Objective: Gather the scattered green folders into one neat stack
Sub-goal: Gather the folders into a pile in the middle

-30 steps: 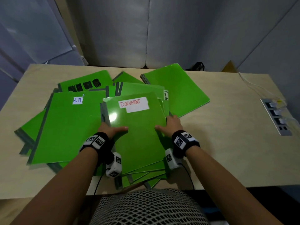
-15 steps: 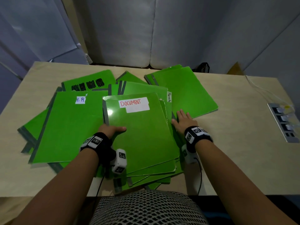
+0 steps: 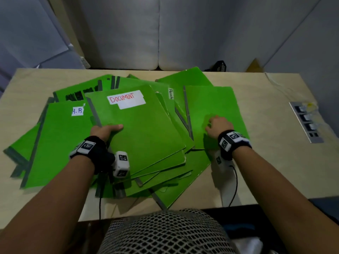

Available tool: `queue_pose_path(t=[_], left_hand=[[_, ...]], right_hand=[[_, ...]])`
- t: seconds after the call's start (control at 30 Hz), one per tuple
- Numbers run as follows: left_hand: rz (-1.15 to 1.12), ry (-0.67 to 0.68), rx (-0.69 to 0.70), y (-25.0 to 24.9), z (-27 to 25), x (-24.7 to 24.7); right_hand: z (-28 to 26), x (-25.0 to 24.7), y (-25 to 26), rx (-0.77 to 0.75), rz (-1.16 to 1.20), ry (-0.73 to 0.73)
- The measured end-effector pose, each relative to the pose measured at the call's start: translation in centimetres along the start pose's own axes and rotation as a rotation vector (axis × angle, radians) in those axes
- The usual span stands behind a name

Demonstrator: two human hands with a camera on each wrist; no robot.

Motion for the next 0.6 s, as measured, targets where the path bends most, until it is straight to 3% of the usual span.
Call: queue_pose_path(t=[0.23, 0.4, 0.6], left_hand=[[0.025, -0.011, -0.059, 2.3, 0.3, 0.3], [0.054, -0.020, -0.050, 1.9, 0.3, 0.4], [0.054, -0.023, -0.033, 1.1, -0.5, 0.6]], right_hand=[[2.8, 0.4, 6.6, -0.301, -0.086, 0.120], [3.8, 2.7, 7.6, -0.248, -0.006, 0.225], [1.7, 2.5, 5.7, -0.181, 0.024, 0.091]])
Point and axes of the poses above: each hand's wrist, its own z-axis towards the middle knuckle, its own x-axis out of the palm, y = z × x, the point moved 8 cm from there along z, towards the middle knuckle, and after that the axes turned 2 degrees about -z, right-handed, at the moved point
